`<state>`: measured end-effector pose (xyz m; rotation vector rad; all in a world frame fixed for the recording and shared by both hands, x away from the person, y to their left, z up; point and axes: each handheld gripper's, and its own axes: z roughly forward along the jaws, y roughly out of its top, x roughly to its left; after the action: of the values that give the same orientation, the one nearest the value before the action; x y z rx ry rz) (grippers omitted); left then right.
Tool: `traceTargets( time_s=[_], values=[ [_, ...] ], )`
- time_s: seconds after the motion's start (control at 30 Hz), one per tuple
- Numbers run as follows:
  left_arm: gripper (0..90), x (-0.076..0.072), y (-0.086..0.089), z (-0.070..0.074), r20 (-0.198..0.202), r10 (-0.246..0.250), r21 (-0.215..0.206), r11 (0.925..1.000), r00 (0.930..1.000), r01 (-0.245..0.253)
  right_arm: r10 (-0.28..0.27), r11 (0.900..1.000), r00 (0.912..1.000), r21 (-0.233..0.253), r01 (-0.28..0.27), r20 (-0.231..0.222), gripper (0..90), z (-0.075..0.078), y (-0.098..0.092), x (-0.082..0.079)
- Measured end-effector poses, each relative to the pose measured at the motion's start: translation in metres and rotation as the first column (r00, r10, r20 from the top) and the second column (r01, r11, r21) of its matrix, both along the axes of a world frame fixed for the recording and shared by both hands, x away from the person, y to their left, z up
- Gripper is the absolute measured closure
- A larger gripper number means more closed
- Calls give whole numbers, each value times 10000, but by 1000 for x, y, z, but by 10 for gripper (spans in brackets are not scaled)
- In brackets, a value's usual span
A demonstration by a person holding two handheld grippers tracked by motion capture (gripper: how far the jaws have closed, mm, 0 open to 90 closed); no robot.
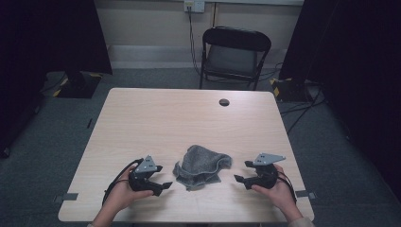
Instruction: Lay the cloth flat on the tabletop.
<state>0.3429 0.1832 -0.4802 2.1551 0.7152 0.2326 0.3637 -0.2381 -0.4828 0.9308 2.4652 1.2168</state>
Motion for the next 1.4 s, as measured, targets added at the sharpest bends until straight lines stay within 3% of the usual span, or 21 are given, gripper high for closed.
traceTargets(
  time_s=[0.1, 0.2, 0.27, 0.4, 0.77, 1.03, 1.23, 1.4],
  values=[
    [284, 0, -2, 3, -86, -26, -149, 9999, 10000, 25, 277, 9996, 9996, 54, -277, -81, 309, 1, 4, 0],
    [318, 0, -4, 3, -207, -15, -192, 9998, 9998, 11, 382, 9980, 9992, 511, -377, -90, 348, 3, 9, 3],
    [351, 3, -6, 3, -667, 269, -149, 9995, 9974, -280, 453, 9969, 9990, 640, -453, 8, 377, 5, 12, 5],
    [367, 8, -11, 1, -809, 471, -142, 9987, 9956, -484, 321, 9968, 9994, 736, -328, 108, 439, 6, 18, 12],
    [397, 18, -23, 6, -597, 464, -657, 9966, 9971, -503, 82, 9966, 9999, 816, -76, -73, 525, -2, 25, 26],
    [433, 25, -24, 2, -631, 819, -481, 9952, 9946, -850, 491, 9972, 9988, 576, -487, -63, 617, -4, 29, 27],
    [463, 24, -26, 2, -509, 686, -402, 9967, 9963, -707, 623, 9973, 9981, 379, -623, 7, 649, -5, 31, 25],
    [436, 23, -27, 2, -589, 729, -533, 9957, 9956, -761, 596, 9978, 9982, 271, -598, 97, 679, -4, 32, 25]
  ],
)
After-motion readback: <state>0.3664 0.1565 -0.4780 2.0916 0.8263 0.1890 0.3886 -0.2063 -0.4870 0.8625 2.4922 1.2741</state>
